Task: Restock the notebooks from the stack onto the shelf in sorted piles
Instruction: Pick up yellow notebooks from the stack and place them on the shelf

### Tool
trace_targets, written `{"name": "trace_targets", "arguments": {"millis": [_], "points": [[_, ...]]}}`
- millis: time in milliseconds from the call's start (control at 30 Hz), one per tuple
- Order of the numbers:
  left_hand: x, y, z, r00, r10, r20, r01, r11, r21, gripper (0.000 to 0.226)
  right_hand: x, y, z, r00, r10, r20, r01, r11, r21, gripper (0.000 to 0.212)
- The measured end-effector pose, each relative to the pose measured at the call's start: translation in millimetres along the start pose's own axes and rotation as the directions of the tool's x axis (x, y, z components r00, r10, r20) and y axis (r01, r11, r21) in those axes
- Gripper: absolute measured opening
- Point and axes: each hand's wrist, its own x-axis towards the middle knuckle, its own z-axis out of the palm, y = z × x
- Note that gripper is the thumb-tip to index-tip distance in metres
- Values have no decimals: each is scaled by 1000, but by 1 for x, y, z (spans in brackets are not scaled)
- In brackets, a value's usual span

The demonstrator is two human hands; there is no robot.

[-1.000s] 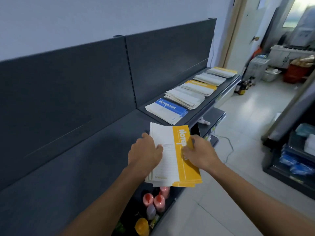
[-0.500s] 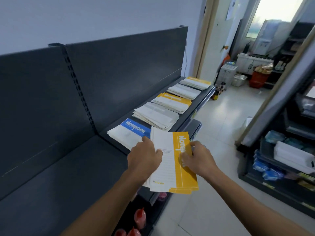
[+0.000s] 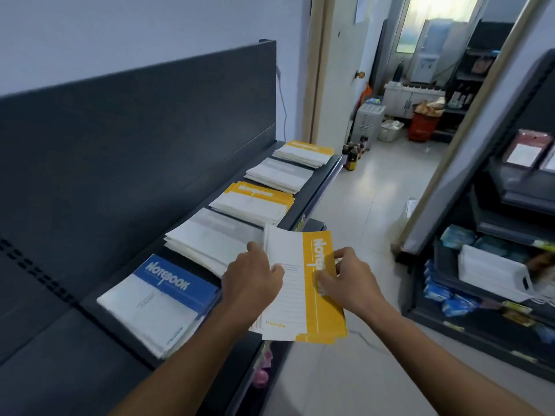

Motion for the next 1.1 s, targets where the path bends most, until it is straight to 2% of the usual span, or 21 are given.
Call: {"name": "trace_targets", "arguments": {"millis": [300,533,733,900,1100], "points": [[67,98,50,995,-87,-58,88,996,13,47,115,50,-63,986,-166,18,167,983,-83,38],[107,136,58,979,-188,-82,189,982,6,46,182,54,-85,966,-240,100,246,968,-53,36],[155,140,60,953,-284,-109,283,959,-25,43,245,33,-79,936,-312,164,313,950,19,28],[200,133,67,924,-364,-118,351,929,-120,45,303,9,-64,915,-359,183,367,930,-6,25],[223,113,63,840,-506,-195,479,861,-170,38,347,-34,-38,853,-435,289,452,892,9,28]]}}
